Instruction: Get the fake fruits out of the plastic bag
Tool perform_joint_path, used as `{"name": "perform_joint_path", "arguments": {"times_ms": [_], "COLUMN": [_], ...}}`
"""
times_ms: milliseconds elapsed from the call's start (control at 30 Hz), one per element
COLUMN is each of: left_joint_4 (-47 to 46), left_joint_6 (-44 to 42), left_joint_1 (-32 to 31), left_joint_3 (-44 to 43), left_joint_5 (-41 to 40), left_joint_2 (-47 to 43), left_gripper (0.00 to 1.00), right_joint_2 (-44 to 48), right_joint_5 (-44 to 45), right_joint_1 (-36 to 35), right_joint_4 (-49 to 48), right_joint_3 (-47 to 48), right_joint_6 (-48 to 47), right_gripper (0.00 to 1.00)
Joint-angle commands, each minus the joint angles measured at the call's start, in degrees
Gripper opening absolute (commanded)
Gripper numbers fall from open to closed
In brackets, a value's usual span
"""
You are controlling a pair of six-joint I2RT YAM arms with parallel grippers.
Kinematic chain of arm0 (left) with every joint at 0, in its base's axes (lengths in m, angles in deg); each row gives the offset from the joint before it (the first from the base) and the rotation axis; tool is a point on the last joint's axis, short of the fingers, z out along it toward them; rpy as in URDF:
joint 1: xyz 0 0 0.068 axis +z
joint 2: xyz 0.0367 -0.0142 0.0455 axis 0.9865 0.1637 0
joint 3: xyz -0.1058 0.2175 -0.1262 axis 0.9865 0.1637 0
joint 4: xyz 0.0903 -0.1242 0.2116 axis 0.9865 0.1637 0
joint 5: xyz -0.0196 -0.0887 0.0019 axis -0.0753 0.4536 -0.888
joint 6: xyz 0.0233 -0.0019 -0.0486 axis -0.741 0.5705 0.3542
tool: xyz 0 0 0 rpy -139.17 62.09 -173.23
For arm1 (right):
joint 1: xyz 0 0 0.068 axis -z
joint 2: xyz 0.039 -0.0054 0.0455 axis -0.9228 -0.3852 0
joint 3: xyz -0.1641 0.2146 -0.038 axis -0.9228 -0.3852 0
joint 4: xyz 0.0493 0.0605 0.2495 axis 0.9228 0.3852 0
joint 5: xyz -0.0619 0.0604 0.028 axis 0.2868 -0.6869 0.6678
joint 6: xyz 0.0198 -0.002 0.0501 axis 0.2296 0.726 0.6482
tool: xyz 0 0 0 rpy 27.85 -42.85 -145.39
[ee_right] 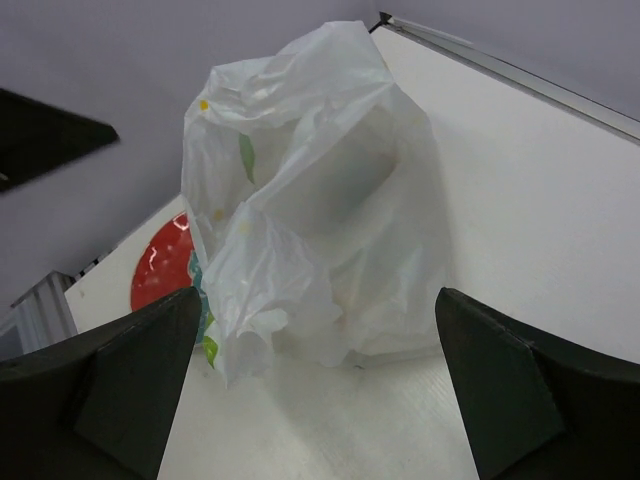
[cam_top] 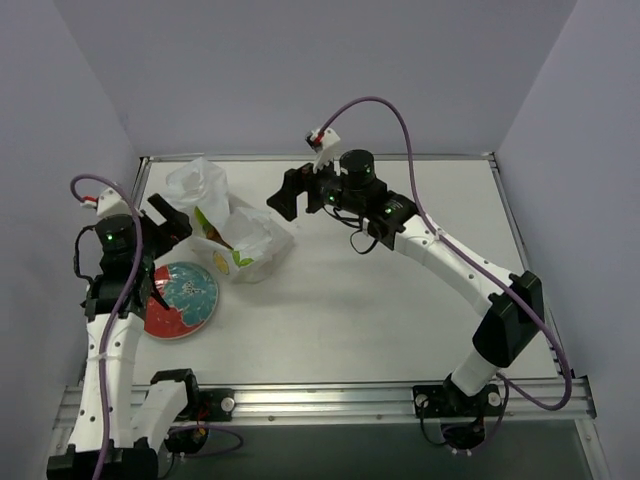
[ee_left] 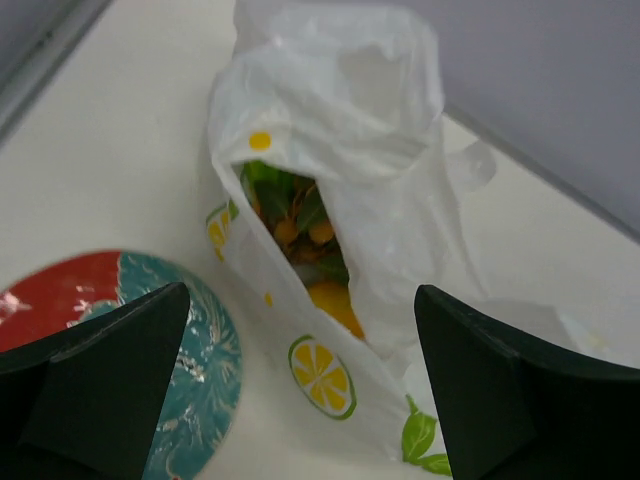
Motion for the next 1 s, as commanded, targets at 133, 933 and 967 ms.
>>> {"name": "perform_joint_path", "arguments": {"times_ms": [133, 933, 967], "left_joint_4": [-1.98, -14.9, -14.91], "left_joint_6": [3.21, 11.3, 11.56], "left_joint_1": [-0.2, -3.71, -3.89], "left_joint_3": [6.58, 17.3, 18.09], "left_joint_5": [9.32, 3.35, 3.17], "left_joint_2": [3.89, 12.78, 12.78], "left_gripper": [0.94, 0.02, 0.02], "right_joint_2": [-12.6, -32.67, -32.75], "right_joint_5": [-8.24, 8.25, 10.19], "right_joint_1": [-1.08, 3.48, 4.18], "right_joint_4": [0.42, -5.03, -5.03], "right_joint_3": [13.96, 16.28, 16.01], "right_joint_6": [3.26, 4.95, 4.33], "right_gripper": [0.99, 0.0, 0.0]}}
